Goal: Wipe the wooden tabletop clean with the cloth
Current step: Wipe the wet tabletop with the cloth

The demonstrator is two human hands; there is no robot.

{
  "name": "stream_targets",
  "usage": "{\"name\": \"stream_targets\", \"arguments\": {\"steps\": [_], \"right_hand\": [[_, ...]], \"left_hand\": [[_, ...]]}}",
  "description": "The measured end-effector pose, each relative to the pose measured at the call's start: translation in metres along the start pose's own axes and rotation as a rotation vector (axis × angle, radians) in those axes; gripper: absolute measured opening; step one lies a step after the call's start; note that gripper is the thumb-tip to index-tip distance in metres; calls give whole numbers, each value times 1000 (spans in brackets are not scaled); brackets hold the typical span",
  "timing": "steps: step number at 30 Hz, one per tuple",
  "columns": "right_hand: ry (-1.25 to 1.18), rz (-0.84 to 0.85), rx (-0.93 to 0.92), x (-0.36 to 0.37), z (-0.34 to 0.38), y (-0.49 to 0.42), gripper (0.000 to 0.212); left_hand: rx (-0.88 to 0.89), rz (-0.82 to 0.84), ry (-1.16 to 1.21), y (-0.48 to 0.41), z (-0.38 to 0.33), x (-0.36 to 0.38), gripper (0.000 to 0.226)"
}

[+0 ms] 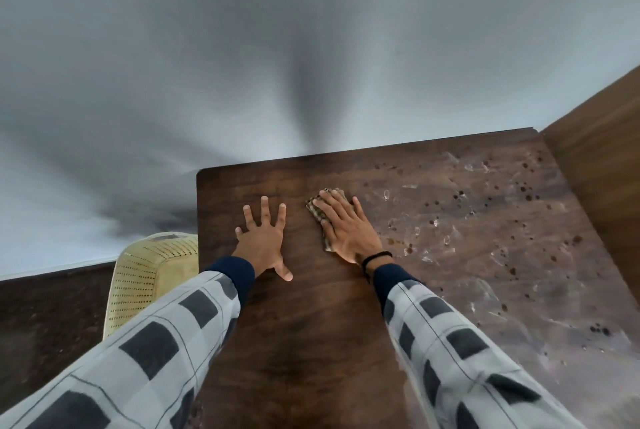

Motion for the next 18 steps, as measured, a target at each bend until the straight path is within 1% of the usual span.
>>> {"name": "stream_targets", "arguments": {"steps": [2,3,4,6,9,11,13,14,16,18], "right_hand": [[-43,-27,52,0,7,-3,55],[-36,-37,38,4,12,2,56],[-9,-37,-7,9,16,9,56],[53,-10,-156,19,19,28,57],[143,97,-377,16,3,33,60],[147,161,-428,2,-6,16,61],[62,149,-334,-8,-6,2,60],[9,115,-257,-8,-1,2,59],[-12,28,-150,3,13,11,57],[29,-25,-151,15,24,27,57]], "left_hand": [[-3,2,-1,3,0,-1,156],[1,2,-2,4,-1,-1,156],[7,0,-3,5,-1,-2,156],[9,1,0,5,-2,-3,155],[4,14,0,6,-2,-4,155],[8,23,7,7,-2,-4,156],[7,17,6,7,-2,-4,156],[7,12,3,7,-2,-4,156],[8,3,0,5,-2,-3,156],[4,1,4,4,-2,-2,158]]}}
Point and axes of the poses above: each hand's wrist, its own y-axis away from the middle knuckle, its own x-axis out of the palm, z = x × y, the point moved 4 cm from there along -y, towards the middle knuckle, and after that the axes turned 1 degree about -x, right-handed, at the moved point
